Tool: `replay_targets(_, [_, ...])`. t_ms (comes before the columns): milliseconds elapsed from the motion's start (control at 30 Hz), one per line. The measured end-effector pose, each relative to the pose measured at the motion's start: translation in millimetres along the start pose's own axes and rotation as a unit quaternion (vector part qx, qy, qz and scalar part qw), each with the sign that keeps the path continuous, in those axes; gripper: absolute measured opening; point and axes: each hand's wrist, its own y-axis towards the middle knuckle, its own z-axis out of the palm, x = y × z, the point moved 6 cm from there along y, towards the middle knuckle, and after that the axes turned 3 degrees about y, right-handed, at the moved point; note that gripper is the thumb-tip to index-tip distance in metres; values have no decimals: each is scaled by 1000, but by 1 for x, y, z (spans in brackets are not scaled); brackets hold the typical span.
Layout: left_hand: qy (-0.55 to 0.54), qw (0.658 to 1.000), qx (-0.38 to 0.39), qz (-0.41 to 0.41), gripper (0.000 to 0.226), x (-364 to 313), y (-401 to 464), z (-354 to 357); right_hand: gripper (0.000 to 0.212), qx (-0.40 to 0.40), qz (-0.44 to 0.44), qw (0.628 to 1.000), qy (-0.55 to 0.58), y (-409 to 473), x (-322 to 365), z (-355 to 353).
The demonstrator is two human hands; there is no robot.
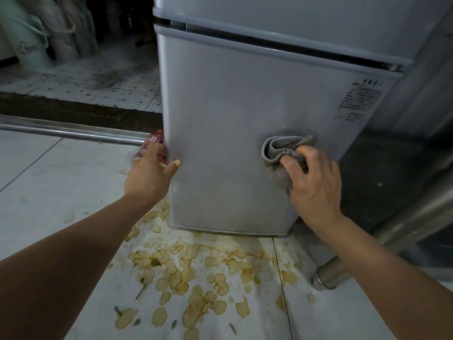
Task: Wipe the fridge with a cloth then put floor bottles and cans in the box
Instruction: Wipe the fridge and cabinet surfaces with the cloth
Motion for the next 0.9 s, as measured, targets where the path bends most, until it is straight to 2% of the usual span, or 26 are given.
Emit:
replay_targets(67, [-2, 1000, -5, -2, 41, -2, -3, 0, 38, -8, -4, 1000, 7, -9, 1, 4])
replay_targets(133, [-3, 1000, -6, 0, 41, -2, -4, 1, 38, 13, -4, 1000, 1, -24, 10, 17])
replay_targets(200, [2, 1000, -8, 0, 40, -2, -3, 1, 37, 72, -33, 997, -19, -46, 16, 33])
replay_targets(267, [4, 1000, -11, -7, 40, -3, -6, 1, 47, 171, -83, 981, -32, -70, 19, 45])
replay_targets(333, [4, 1000, -18, -11, 40, -5, -9, 0, 54, 227, -74, 970, -35, -77, 17, 44])
replay_targets(400, [2, 1000, -22, -6, 40, -7, -10, 0, 49, 196, 16, 980, -12, -63, 5, 32])
replay_targets(500, [-5, 1000, -25, -1, 40, -7, -12, 2, 33, 45, 162, 985, 31, -28, -23, 0])
replay_targets(600, [8, 1000, -14, -4, 40, 1, -16, 11, 40, -32, 229, 972, 40, -25, -33, -7])
replay_targets(800, [8, 1000, 1, 0, 39, 18, -17, 30, 57, -53, 326, 944, 28, -47, -29, 25])
replay_targets(900, [1, 1000, -13, 4, 39, 20, -18, 33, 61, 6, 372, 928, 35, -75, -28, 46])
